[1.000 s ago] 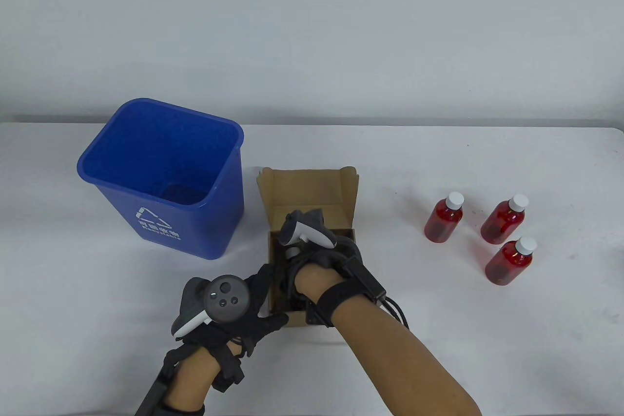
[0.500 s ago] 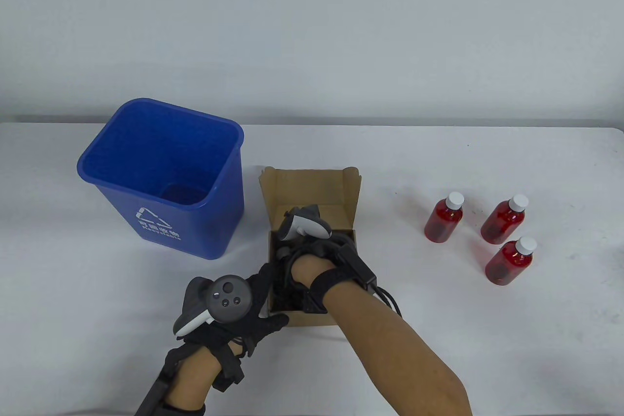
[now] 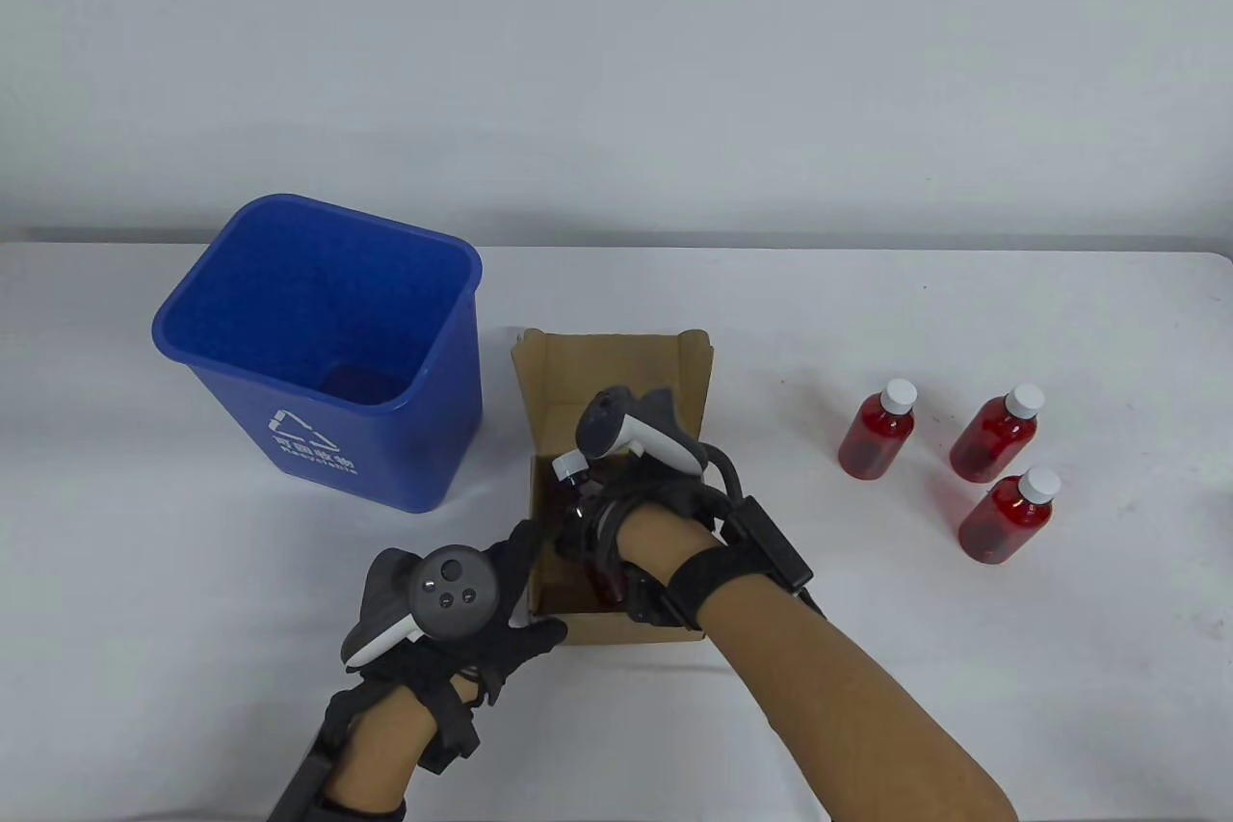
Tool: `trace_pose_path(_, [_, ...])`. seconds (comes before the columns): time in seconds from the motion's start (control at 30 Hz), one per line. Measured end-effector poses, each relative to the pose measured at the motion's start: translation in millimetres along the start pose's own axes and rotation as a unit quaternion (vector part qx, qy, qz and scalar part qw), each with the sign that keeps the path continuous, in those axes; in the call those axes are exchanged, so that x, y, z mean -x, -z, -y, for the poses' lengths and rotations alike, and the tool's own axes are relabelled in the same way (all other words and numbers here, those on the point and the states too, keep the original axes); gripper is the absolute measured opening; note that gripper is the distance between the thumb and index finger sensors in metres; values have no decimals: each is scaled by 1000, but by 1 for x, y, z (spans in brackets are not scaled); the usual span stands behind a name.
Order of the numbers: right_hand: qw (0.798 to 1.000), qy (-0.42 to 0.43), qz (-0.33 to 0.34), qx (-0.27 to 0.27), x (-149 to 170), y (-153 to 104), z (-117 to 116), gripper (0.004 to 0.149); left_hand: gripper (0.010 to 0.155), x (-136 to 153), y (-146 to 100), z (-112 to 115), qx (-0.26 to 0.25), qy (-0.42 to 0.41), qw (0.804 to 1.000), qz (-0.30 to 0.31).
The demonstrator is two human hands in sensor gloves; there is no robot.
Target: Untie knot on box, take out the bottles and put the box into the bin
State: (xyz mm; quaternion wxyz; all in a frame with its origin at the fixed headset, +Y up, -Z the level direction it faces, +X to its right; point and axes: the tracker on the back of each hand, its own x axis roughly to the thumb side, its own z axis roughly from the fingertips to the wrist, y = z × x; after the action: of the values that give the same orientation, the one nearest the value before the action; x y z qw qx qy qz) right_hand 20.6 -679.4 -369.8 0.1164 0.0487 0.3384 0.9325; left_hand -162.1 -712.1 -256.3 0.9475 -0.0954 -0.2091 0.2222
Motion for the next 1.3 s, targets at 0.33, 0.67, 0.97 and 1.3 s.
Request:
trace_pose_path(0.33, [986, 68, 55, 139, 50, -67, 50, 82, 97, 0, 0, 1, 0, 0, 1000, -2])
trace_pose_path(0.67, [949, 112, 84, 282, 125, -111, 67, 82, 97, 0, 0, 1, -1, 0, 1000, -2])
trace_pose_path(0.97, [899, 148, 98, 401, 187, -123, 37, 81, 98, -1, 0, 1, 0, 3, 1000, -2])
trace_pose_path(1.3, [860, 174, 60, 476, 232, -102, -7, 80, 98, -2, 0, 2, 1, 3, 1000, -4])
